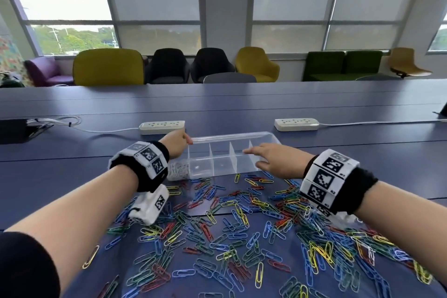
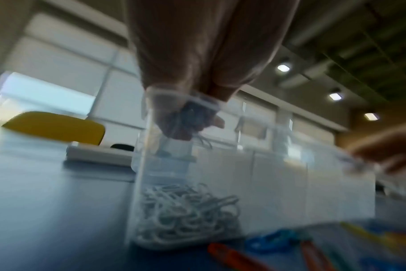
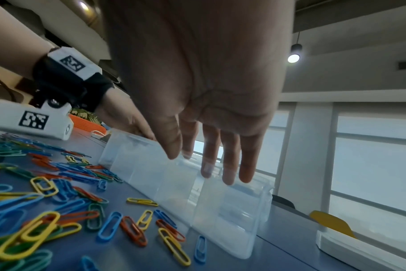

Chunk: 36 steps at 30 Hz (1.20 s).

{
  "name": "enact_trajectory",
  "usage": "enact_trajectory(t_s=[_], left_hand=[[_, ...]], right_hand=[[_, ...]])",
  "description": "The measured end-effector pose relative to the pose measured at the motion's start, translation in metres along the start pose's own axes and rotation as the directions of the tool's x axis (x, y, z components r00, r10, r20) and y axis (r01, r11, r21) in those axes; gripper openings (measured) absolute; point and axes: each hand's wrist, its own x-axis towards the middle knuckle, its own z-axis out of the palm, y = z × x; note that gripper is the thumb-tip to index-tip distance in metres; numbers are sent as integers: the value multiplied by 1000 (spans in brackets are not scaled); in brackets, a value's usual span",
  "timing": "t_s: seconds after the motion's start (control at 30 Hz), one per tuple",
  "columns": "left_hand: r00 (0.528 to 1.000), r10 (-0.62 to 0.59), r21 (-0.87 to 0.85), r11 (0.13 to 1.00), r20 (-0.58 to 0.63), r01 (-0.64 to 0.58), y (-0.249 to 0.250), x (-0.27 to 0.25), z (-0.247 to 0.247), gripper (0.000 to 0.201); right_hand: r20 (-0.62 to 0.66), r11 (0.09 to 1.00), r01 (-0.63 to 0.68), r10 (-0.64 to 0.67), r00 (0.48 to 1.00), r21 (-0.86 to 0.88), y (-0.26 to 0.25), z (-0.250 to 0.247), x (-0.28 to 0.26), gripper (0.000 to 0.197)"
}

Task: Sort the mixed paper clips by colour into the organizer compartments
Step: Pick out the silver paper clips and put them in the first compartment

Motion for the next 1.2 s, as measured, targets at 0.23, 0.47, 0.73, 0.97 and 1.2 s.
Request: enact_trajectory(t_s=[0.23,0.47,0.73,0.97,1.2], left_hand=[[996,85,562,825,-25,-56,-18,2,-5,17],[875,456,636,726,-159,-263,15,-34,2,14],[758,436,432,634,486,-641,69,-96,118,21],[666,306,509,457,680,-730,82,-106,174,41],[773,246,533,602,584,-594,69,-93,158,34]], right_hand=[[61,994,49,-44,997,-94,-14,-3,2,56],[-174,994,85,-72,982,66,4,-26,-35,33],[343,989,-127,91,935,81,65,-15,-103,5],[539,977,-172,77,838,128,88,7,-134,28],[408,989,-111,62,911,96,85,21,-134,33]])
